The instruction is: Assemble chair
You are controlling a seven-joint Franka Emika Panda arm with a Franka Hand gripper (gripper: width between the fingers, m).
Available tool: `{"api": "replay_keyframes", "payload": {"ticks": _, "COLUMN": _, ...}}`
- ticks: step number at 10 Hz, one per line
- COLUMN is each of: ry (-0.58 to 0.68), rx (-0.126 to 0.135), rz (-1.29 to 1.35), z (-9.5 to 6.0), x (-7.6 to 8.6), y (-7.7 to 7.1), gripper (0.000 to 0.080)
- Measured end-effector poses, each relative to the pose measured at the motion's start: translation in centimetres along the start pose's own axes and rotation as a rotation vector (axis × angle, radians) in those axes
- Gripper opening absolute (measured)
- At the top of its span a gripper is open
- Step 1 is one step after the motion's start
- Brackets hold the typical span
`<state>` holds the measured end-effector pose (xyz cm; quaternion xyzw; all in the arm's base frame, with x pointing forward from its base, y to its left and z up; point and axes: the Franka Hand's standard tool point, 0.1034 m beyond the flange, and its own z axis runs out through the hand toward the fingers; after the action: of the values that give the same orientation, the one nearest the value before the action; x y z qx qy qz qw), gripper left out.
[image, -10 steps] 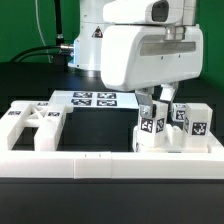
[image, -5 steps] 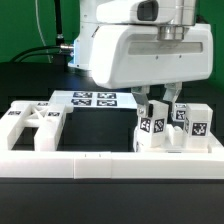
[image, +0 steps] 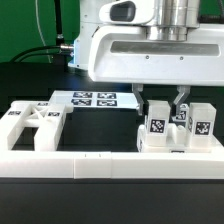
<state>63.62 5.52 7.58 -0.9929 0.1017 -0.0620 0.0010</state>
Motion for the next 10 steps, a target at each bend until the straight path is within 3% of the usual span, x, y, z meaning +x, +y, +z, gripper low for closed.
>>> {"api": "replay_keyframes", "payload": {"ticks": 6, "ry": 0.003, "rx": -0.007, "rz": 0.400, "z": 0.08, "x": 0.03, "y": 0.36, "gripper": 0.0290}}
{"api": "replay_keyframes", "payload": {"ticks": 7, "ry": -0.002, "rx": 0.013, "rz": 0.530, "z": 0.17, "x": -0.02, "y": 0.59, "gripper": 0.0290}}
{"api": "replay_keyframes", "payload": {"ticks": 10, "ry": -0.004, "rx": 0.031, "rz": 0.932, "z": 0.12, "x": -0.28, "y": 0.53, "gripper": 0.0290}}
